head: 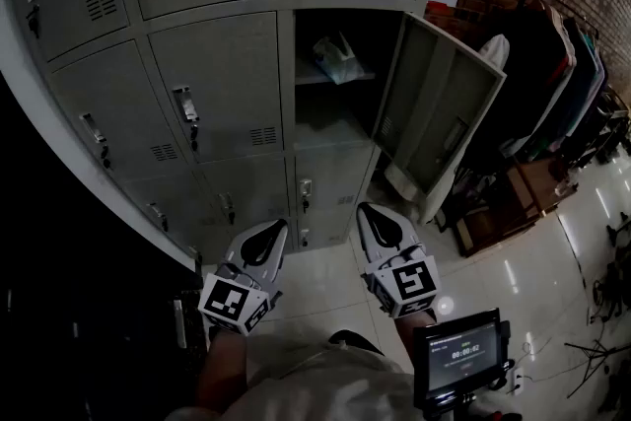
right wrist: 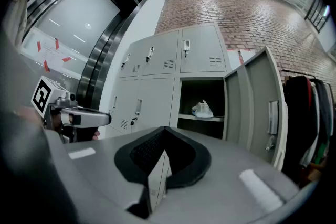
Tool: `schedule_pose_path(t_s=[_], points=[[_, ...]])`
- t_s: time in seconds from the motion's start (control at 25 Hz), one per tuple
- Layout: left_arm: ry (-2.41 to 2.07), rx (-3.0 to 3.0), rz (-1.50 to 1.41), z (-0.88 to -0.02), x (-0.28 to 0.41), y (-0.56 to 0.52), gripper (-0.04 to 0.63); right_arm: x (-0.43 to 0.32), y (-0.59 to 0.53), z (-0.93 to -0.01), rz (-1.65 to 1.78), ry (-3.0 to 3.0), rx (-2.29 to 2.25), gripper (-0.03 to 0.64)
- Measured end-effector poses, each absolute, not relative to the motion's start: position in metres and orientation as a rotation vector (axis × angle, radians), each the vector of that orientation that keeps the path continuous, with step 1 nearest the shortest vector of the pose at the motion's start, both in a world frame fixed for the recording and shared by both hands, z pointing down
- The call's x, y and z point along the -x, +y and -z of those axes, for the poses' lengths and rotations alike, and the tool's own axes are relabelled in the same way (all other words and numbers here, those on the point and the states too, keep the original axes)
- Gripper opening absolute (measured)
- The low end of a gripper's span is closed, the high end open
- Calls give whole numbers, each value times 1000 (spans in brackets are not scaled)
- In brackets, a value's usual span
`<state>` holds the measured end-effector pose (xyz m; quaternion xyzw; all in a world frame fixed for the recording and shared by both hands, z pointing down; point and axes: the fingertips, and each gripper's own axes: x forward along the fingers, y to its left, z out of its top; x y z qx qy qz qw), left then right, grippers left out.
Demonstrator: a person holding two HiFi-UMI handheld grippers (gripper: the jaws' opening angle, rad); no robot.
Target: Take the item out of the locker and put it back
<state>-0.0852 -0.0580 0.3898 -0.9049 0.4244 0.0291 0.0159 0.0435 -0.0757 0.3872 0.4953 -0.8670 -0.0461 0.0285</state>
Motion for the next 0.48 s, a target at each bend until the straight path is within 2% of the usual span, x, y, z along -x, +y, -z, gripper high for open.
schedule_pose_path(t_s=[0.48], points=[[1314, 2805, -105, -392, 84, -111, 0, -45, -131, -400, 136, -2671, -1505, 0]])
